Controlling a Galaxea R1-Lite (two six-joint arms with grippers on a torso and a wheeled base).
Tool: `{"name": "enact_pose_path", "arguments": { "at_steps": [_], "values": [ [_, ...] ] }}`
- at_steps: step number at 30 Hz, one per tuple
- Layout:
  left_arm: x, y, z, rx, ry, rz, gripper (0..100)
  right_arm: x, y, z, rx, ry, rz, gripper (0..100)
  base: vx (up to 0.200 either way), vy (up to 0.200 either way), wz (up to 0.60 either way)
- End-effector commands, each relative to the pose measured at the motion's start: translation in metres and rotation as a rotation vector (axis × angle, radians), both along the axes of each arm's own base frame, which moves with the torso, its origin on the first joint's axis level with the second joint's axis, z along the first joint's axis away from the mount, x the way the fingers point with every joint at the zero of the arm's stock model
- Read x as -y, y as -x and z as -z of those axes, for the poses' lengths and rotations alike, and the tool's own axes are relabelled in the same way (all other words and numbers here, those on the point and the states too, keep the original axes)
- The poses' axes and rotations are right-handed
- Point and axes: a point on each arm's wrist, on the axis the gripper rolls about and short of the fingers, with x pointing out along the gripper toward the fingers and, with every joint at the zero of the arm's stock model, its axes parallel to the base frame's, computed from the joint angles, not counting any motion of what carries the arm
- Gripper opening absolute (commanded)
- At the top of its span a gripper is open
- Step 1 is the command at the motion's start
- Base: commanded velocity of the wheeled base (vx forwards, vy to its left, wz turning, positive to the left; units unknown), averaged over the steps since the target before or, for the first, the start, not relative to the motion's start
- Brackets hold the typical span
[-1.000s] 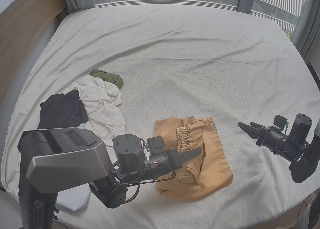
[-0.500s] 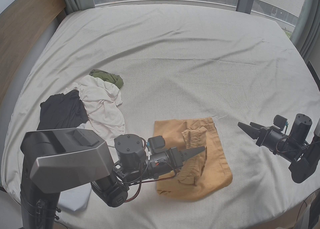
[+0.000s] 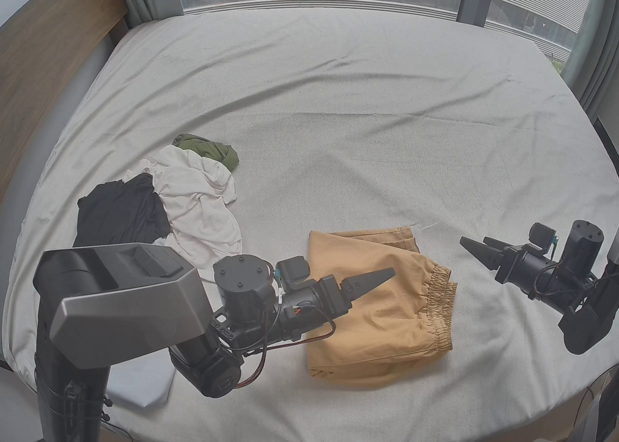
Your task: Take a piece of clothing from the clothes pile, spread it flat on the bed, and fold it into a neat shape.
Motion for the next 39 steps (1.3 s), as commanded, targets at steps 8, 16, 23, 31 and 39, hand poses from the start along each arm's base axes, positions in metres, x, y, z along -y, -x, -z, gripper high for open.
{"name": "enact_pose_path", "arguments": {
  "at_steps": [8,16,23,31,39],
  "values": [
    [-0.091,0.029,-0.062,0.165,-0.061,-0.171,100,-0.007,0.015,0.015,-0.071,0.033,-0.037,100,0.000,0.000,0.00],
    [-0.137,0.049,-0.103,0.284,-0.033,-0.263,100,-0.010,0.021,0.020,-0.103,0.037,-0.051,100,0.000,0.000,0.00],
    [-0.164,0.055,-0.088,0.399,-0.210,-0.328,100,-0.009,0.027,0.034,-0.178,0.045,-0.052,100,0.000,0.000,0.00],
    [-0.173,0.062,-0.066,0.442,-0.362,-0.323,100,-0.012,0.036,0.053,-0.285,0.060,-0.072,100,0.000,0.000,0.00],
    [-0.180,0.069,-0.050,0.467,-0.444,-0.255,100,-0.015,0.042,0.074,-0.391,0.076,-0.088,100,0.000,0.000,0.00]
  ]
}}
